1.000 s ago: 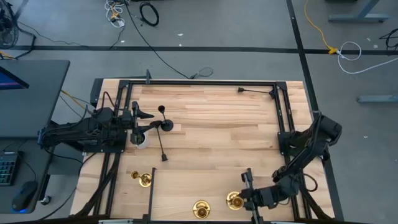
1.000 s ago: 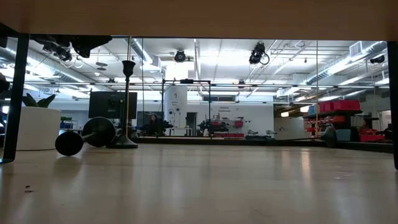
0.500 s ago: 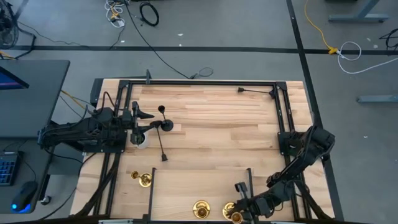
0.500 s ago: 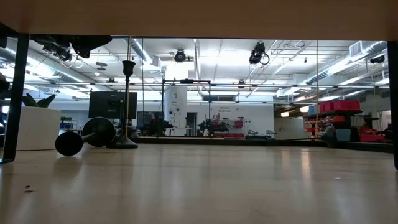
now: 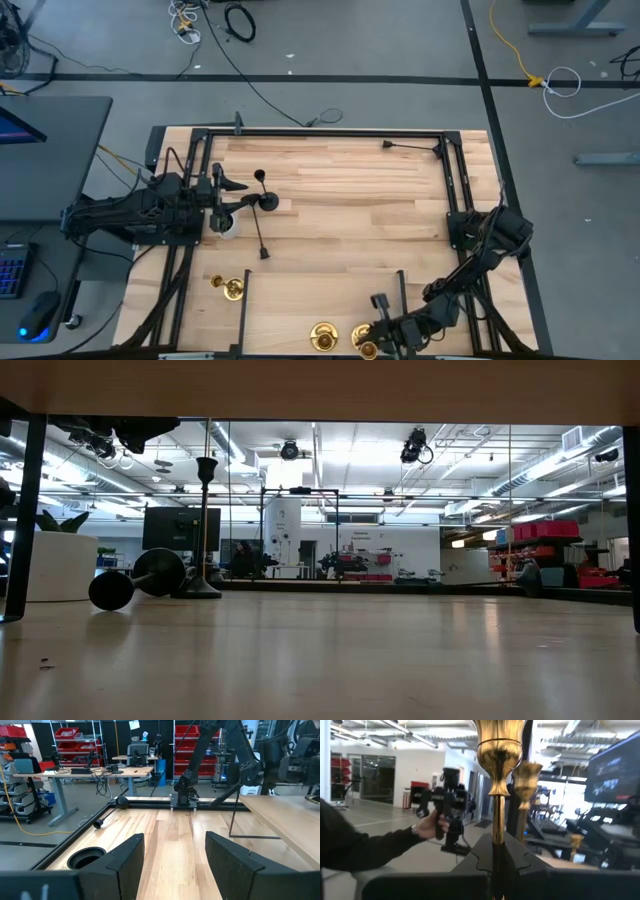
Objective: Pick & Place candle stick holders
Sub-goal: Put the right yellow candlestick on the shelf
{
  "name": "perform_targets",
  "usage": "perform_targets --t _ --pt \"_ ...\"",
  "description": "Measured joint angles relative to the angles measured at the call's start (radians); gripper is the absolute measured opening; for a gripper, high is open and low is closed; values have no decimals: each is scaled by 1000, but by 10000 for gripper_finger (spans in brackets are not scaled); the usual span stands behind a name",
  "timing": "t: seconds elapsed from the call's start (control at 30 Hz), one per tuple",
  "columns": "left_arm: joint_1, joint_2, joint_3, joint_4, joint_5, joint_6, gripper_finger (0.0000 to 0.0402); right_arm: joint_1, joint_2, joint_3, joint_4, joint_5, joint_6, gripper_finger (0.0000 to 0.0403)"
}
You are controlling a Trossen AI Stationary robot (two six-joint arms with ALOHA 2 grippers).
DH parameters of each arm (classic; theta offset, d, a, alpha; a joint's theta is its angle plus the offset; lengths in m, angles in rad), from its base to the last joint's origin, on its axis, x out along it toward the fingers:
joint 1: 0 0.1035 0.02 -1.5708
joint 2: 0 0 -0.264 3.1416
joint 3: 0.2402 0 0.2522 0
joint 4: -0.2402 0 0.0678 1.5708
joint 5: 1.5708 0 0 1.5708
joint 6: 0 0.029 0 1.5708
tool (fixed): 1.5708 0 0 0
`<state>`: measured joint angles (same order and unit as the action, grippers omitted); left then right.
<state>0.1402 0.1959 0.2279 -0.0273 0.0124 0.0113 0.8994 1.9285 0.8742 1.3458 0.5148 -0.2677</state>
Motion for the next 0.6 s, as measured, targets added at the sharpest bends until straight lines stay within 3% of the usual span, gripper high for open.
perform_targets --t 0.37,0.6 --pt "0 0 0 0 0 1 211 -4 -2 0 -38 45 26 8" --pt "0 0 0 0 0 2 211 4 -3 1 -49 71 41 37"
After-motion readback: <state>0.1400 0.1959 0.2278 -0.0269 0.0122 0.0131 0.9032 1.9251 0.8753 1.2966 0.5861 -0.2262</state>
